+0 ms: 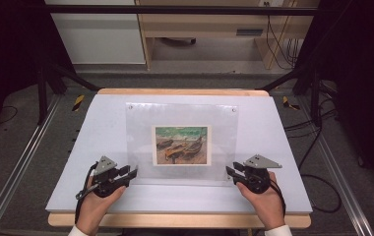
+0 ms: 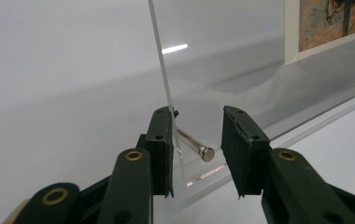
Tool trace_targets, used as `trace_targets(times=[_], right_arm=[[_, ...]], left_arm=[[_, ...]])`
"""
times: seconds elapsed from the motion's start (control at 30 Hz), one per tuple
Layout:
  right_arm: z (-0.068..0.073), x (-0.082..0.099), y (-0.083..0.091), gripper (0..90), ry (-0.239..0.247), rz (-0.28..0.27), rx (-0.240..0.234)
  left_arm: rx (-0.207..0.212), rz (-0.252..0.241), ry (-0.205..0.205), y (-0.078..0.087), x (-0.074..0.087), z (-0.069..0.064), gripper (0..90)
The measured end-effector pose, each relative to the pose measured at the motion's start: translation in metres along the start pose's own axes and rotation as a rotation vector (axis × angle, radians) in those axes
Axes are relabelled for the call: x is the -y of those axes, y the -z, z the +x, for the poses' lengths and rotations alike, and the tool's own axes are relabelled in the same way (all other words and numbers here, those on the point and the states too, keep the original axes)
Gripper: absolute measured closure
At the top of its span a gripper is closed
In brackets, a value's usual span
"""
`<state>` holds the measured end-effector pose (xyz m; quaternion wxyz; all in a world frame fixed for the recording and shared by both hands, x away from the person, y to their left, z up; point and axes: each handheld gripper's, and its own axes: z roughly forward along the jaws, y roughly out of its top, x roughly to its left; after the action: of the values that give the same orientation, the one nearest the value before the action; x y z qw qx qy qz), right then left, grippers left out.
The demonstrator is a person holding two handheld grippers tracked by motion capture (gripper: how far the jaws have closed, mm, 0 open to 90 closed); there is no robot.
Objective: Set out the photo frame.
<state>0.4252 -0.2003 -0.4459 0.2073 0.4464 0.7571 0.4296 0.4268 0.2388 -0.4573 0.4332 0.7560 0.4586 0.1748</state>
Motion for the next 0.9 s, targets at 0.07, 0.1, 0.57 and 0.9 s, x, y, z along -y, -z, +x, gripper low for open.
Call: trace_targets(times=[0.07,0.1,0.57,0.9], right_arm=[[0.0004,0.0007,0.0004,66.5,0.0,-0.002,0.001],[0.0006,0.001,0.0007,66.8,0.0,-0.001,0.002],[0.0033,0.0051,0.0037,69.7,0.007,0.006,0.009],[0.0044,0.008,0.0053,70.0,0.015,0.008,0.009]], left_arm=[[-0.001,0.002,0.0,0.0001,0.0006,-0.0005,64.1],[-0.002,0.003,-0.001,0.0002,0.0008,-0.0008,64.1],[-0.006,0.029,-0.027,0.0012,0.0029,-0.003,63.8],[-0.003,0.041,-0.035,0.0018,0.0046,-0.0039,63.9]])
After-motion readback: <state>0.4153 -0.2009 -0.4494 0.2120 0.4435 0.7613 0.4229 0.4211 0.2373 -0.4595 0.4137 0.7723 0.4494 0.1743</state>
